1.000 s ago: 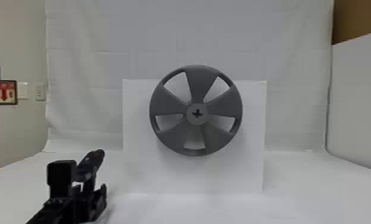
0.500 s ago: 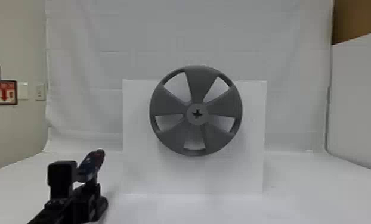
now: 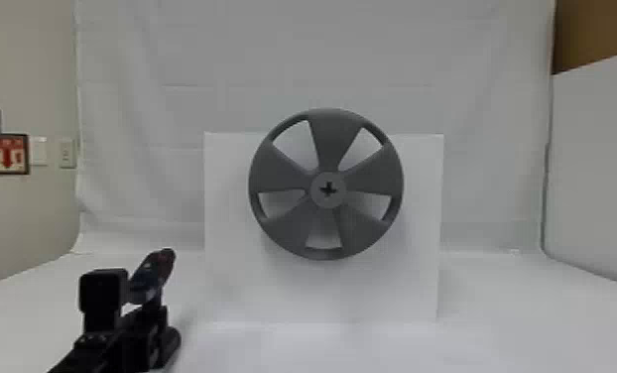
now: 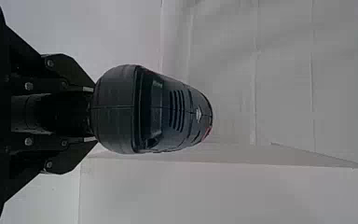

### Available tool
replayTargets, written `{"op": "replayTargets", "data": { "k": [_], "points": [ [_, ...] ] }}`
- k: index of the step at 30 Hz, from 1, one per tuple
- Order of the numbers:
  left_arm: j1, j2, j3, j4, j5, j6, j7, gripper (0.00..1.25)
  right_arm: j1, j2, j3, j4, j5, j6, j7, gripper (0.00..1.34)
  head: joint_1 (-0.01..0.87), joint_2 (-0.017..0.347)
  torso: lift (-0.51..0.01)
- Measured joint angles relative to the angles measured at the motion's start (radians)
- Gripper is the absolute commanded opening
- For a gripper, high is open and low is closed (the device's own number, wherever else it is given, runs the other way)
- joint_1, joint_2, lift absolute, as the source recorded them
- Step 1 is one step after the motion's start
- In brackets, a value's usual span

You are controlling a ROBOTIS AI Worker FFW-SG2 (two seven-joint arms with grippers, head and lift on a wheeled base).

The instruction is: Grasp the drill and bring into the middle of wheel

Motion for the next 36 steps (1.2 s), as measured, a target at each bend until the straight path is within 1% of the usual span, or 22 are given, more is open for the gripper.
{"op": "replayTargets", "data": {
  "k": [4,9,11,18,23,26,32,36],
  "points": [
    [0.011,0.001,0.015,-0.036,0.006,0.01,-0.023,0.08,0.001,0.0,-0.004,0.0,0.0,0.0,0.0,1.22,0.054,0.031,-0.403],
    [0.03,0.002,0.057,-0.106,0.008,0.06,-0.103,0.08,0.003,-0.002,-0.013,0.0,-0.006,0.0,0.0,1.22,0.054,0.031,-0.403],
    [0.042,0.002,0.07,-0.145,0.007,0.086,-0.119,0.08,0.004,-0.003,-0.018,0.0,-0.009,0.001,0.0,1.22,0.054,0.031,-0.403],
    [0.081,0.014,0.082,-0.294,-0.003,0.18,-0.138,0.08,0.006,-0.008,-0.034,-0.001,-0.016,0.001,0.0,1.22,0.054,0.031,-0.403],
    [0.112,0.02,0.074,-0.412,0.006,0.237,-0.144,0.08,0.006,-0.008,-0.043,-0.001,-0.019,0.002,0.0,1.22,0.054,0.031,-0.403],
    [0.127,0.025,0.065,-0.467,0.01,0.256,-0.146,0.08,0.006,-0.008,-0.046,-0.001,-0.019,0.002,0.0,1.22,0.054,0.031,-0.403],
    [0.143,0.041,0.056,-0.569,0.003,0.314,-0.215,0.08,0.007,-0.009,-0.053,-0.001,-0.019,0.004,0.0,1.22,0.054,0.031,-0.403],
    [0.161,0.045,0.053,-0.636,0.0,0.345,-0.224,0.08,0.008,-0.009,-0.057,-0.001,-0.019,0.004,0.0,1.22,0.054,0.031,-0.403]
  ]
}}
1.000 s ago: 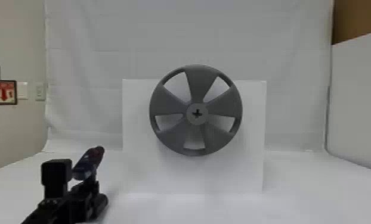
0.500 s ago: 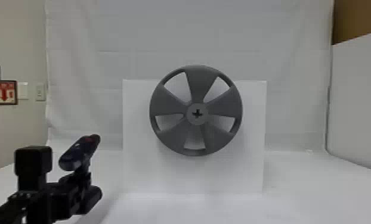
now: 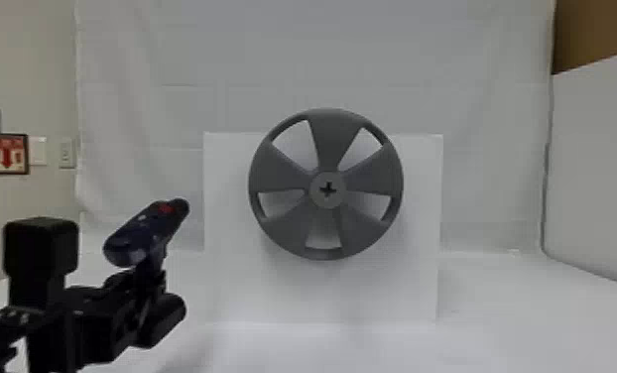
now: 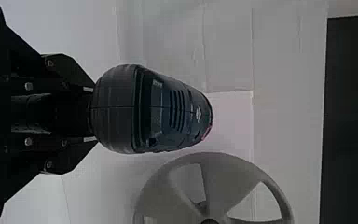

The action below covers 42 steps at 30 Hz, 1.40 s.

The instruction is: Grasp the drill and bring into the middle of wheel

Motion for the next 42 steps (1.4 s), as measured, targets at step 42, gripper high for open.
{"op": "replayTargets", "data": {
  "k": [42],
  "points": [
    [-0.115,0.005,-0.363,-0.019,0.074,0.034,0.113,0.08,0.006,0.012,-0.006,-0.003,0.042,0.012,0.0,1.23,0.054,0.031,-0.403]
  ]
}}
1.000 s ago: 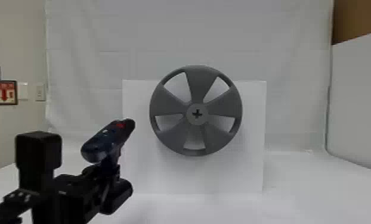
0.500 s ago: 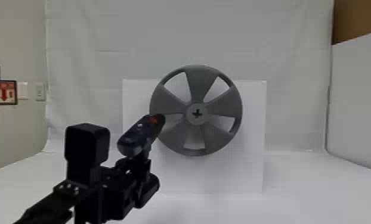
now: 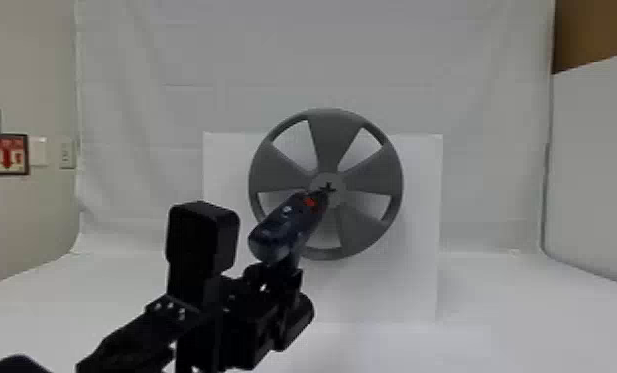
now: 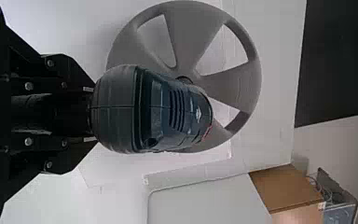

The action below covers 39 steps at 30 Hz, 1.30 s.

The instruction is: Grasp the drill and bring into the middle of wheel

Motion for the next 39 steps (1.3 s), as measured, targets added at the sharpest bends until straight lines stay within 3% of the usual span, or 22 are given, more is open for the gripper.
{"op": "replayTargets", "data": {
  "k": [39],
  "points": [
    [-0.112,-0.036,-0.044,0.207,0.019,-0.117,0.018,0.08,-0.004,0.006,0.04,0.007,0.026,0.006,0.0,1.23,0.054,0.031,-0.403]
  ]
}}
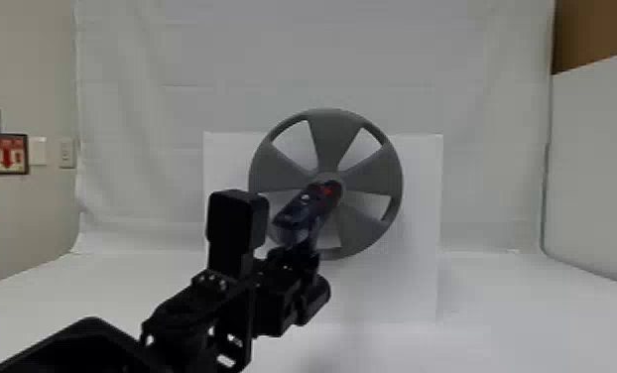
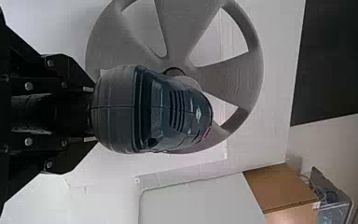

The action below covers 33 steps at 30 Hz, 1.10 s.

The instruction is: Grasp the drill and bring into the middle of wheel

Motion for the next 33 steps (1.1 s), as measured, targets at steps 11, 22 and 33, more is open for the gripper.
{"op": "replayTargets", "data": {
  "k": [11,22,33],
  "points": [
    [-0.02,-0.009,0.008,0.053,-0.01,-0.023,0.007,0.08,-0.001,0.0,0.008,0.001,0.001,0.0,0.0,1.23,0.054,0.031,-0.403],
    [-0.035,-0.012,0.01,0.103,-0.01,-0.033,0.008,0.08,-0.002,-0.001,0.01,0.001,0.001,0.002,0.0,1.23,0.054,0.031,-0.403],
    [-0.04,-0.014,0.01,0.118,-0.014,-0.038,0.008,0.08,-0.002,-0.002,0.011,0.001,0.001,0.002,0.0,1.23,0.054,0.031,-0.403]
  ]
}}
